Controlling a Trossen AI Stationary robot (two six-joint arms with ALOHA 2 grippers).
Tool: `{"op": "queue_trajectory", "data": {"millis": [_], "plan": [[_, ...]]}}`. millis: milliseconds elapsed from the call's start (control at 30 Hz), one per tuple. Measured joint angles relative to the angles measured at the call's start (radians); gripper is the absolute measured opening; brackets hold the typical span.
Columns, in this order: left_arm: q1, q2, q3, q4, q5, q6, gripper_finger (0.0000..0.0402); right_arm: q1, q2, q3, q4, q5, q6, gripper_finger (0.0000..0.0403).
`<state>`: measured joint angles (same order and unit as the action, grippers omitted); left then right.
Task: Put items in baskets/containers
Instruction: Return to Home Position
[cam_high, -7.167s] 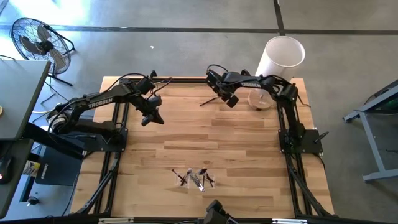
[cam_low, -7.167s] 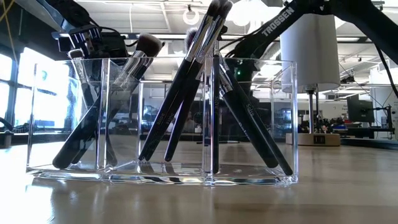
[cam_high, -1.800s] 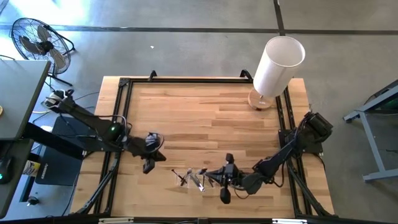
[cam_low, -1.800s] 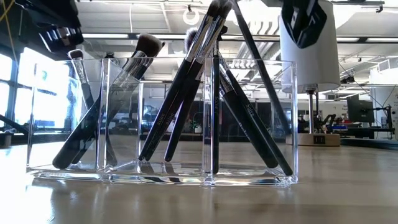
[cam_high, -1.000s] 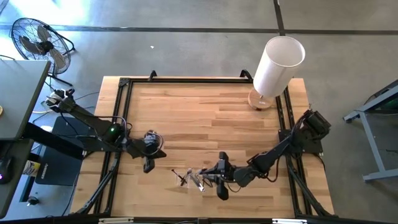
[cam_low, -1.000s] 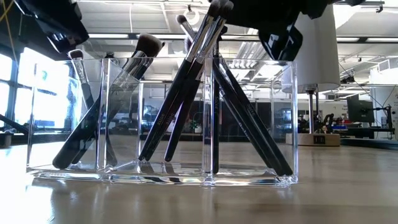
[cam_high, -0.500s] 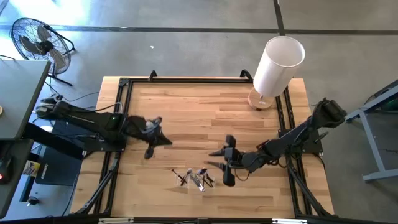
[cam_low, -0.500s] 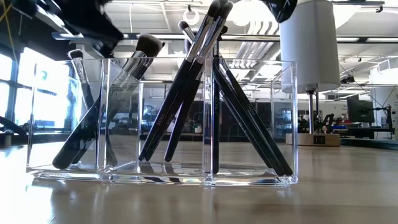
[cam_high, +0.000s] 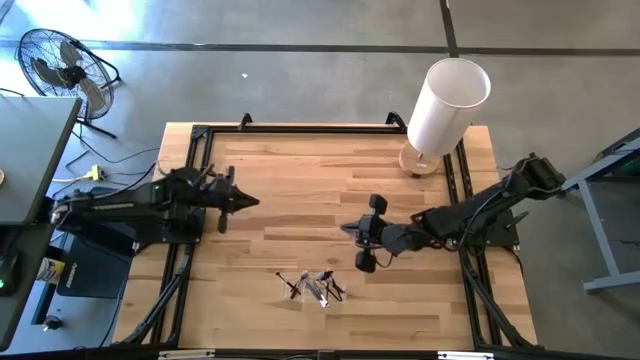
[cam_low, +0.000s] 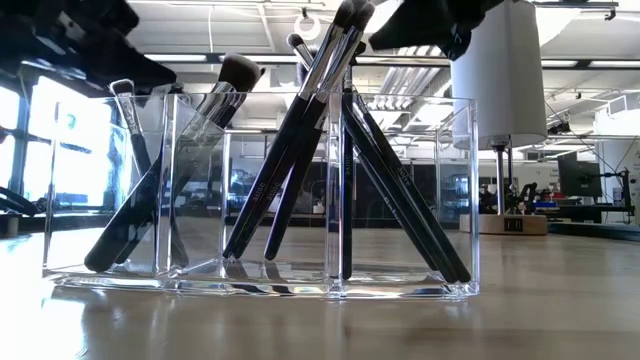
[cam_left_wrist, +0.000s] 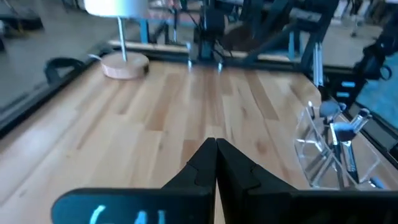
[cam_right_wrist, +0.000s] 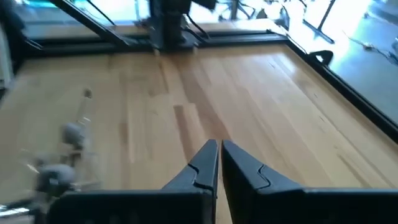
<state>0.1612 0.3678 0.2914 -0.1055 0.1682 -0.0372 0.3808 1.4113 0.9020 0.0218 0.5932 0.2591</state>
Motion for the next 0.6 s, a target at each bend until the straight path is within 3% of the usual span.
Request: {"op": "queue_trajectory", "data": {"millis": [333, 533, 600], "plan": [[0.003, -0.366, -0.174, 0.0, -0.021, 0.007, 0.0, -0.058, 0.0, 0.0, -0.068, -0.037, 0.028, 0.0004], [0.002, -0.349, -0.272, 0.208, -0.045, -0.055, 0.0, -0.082, 0.0, 0.0, -0.068, -0.05, 0.057, 0.0004], [0.003, -0.356, -0.27, 0.182, -0.056, -0.068, 0.0, -0.087, 0.0, 0.0, -0.073, -0.051, 0.073, 0.0002]]}}
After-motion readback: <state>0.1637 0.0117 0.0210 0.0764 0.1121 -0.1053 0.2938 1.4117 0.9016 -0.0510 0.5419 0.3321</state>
